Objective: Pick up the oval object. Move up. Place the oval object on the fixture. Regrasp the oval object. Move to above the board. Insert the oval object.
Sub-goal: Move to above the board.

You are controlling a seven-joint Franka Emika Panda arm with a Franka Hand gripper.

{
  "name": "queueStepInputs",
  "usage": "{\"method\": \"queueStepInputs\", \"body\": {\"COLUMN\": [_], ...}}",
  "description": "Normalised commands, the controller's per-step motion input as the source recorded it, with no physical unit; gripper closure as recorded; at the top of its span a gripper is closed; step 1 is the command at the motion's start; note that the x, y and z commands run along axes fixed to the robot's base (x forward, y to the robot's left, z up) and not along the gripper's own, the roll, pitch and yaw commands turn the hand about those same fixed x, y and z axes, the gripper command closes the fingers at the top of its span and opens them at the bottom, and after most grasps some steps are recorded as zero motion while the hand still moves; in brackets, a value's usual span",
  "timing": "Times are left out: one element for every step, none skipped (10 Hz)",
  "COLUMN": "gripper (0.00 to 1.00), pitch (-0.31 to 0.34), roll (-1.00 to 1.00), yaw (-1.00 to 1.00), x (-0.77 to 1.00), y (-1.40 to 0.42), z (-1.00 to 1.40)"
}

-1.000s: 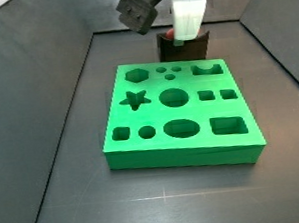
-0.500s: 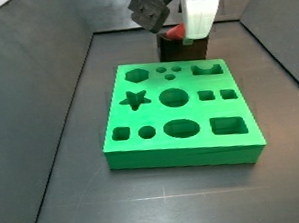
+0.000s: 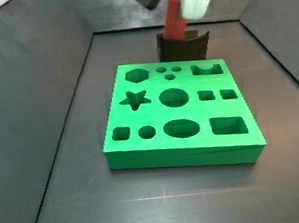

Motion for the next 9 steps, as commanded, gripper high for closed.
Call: {"method": "queueStepInputs", "body": {"gripper": [1.0,1.0,1.0,1.0,1.0,1.0,1.0,1.0,1.0], "pitch": [0.336,0.263,0.211,0.168,0.128,0.109,0.096,0.089,0.087], "roll": [0.0,-0.03,-0.03,-0.04,-0.04,-0.05,-0.05,-0.06,-0.07], "yaw": [0.06,0.1,0.12,0.12,0.1,0.08,0.07,0.05,0.04], "x": [-0.12,-0.09,-0.07,-0.05,-0.03,-0.02,0.0,0.0,0.0], "y": [-0.06,-0.05,-0.05,-0.04,-0.03,-0.02,-0.01,-0.01,0.0], "z": [1.0,1.0,1.0,1.0,0.95,0.8,0.65,0.46,0.27]}}
